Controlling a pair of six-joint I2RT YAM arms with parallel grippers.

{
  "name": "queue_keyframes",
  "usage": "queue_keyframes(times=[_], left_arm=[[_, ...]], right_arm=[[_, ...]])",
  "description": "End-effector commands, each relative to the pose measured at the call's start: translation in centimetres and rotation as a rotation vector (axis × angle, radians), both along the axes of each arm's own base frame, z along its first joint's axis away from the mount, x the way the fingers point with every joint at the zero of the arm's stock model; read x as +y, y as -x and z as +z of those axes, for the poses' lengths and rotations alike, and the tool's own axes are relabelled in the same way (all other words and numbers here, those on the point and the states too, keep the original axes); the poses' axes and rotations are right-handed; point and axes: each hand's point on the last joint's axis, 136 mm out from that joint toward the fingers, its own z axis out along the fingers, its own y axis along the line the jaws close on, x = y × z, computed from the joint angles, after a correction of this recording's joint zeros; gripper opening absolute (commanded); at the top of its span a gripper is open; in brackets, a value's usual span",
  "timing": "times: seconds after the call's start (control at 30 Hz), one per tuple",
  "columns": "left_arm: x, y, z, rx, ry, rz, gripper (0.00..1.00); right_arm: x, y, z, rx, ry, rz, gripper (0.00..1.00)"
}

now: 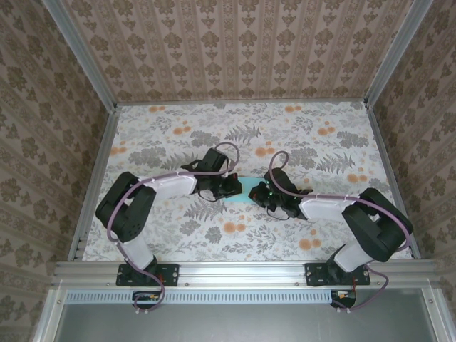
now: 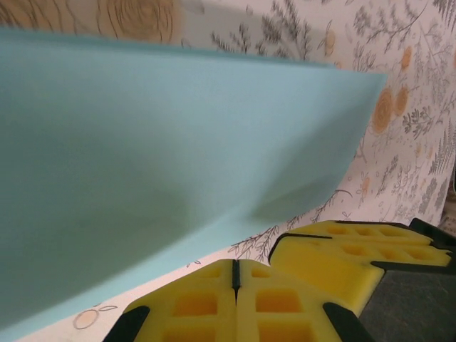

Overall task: Fold a paper plane with a square sheet of paper (pick it up from the middle)
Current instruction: First fold in half a square sheet of paper at the center of the table.

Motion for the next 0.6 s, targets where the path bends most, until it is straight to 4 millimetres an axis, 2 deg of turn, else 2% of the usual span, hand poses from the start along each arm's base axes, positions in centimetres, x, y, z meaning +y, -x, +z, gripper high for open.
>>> queue_keyframes(times=[0.0,0.33,0.57], left_arm=[[-1.2,0.2,-0.3,0.046,0.061,0.034,0.0],[-0.9,0.4,-2.3,0.089,0.027,0.049,0.0],[-0.9,0.4,-3.2,0.113,0.019,0.051,0.0]], right_arm=[[-0.1,0.1,-1.0,0.013,-0.016,-0.061,0.0],[-0.5,0.8,-2.4,0.043,-0.028,-0.088,0.0],[0.2,-0.1,-1.3,-0.007,-0.054,-0.075,0.0]])
